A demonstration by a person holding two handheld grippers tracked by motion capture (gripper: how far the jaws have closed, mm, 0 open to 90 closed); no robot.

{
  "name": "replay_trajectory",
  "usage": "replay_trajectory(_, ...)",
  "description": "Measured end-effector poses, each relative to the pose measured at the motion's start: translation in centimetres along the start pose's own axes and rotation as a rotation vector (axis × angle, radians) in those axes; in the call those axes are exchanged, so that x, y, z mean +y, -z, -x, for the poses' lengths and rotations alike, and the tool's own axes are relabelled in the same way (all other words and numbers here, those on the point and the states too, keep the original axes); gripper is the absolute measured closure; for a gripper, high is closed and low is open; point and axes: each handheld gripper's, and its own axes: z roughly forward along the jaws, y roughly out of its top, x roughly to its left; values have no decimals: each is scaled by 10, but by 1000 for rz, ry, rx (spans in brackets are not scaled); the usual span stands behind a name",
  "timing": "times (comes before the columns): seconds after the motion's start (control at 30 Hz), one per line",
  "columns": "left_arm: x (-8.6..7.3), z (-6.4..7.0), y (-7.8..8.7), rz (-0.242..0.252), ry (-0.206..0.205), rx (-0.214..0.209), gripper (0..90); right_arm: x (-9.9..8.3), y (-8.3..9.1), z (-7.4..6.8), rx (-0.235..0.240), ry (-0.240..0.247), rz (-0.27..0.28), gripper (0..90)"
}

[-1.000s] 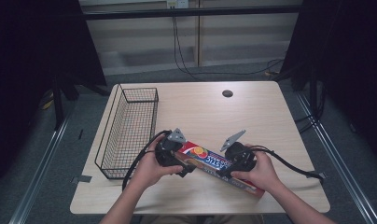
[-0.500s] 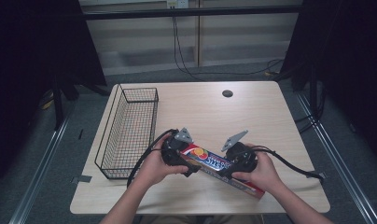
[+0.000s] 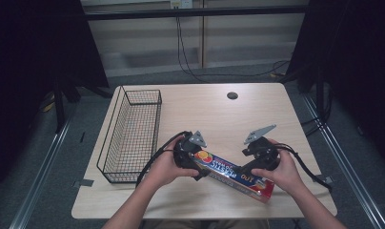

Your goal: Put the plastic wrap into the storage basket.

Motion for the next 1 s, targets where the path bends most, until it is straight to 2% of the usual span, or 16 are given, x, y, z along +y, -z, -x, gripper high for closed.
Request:
replay_trajectory(0.13,4,-1,-4,-5,-7,0,0,-2,8,5,5,-29,45,105)
replay_trajectory(0.17,5,-2,-5,-11,-15,1,0,-3,11,7,20,-20,48,78)
replay_trajectory(0.2,6,-3,-6,-9,-12,0,0,-3,15,9,21,-33,49,79)
replay_trajectory(0.3,9,-5,-11,-24,-9,6,0,-4,25,13,18,-32,84,52)
replay_trajectory(0.33,10,-6,-12,-39,-28,4,0,-4,27,14,23,-31,101,49)
replay_trajectory(0.37,10,-6,-15,-49,-44,7,0,-5,28,14,22,-33,97,43)
replay_trajectory(0.43,12,-5,-19,-65,-55,7,0,-6,28,15,17,-29,100,42)
replay_trajectory(0.63,17,-1,-26,-74,-113,-5,0,-9,30,19,22,-48,120,47)
replay_trajectory(0.83,20,1,-37,-96,-150,-17,0,-9,30,20,29,-42,124,52)
replay_trajectory(0.87,19,2,-40,-98,-143,-20,0,-9,30,21,36,-48,128,56)
replay_trajectory(0.9,20,2,-41,-110,-163,-19,0,-9,30,21,37,-49,132,59)
replay_trajectory(0.93,19,2,-44,-117,-158,-18,0,-9,30,21,37,-52,130,58)
replay_trajectory(0.97,20,2,-46,-128,-173,-13,0,-9,30,22,34,-51,132,62)
replay_trajectory(1.0,20,2,-48,-119,-187,-4,0,-9,30,22,35,-49,134,62)
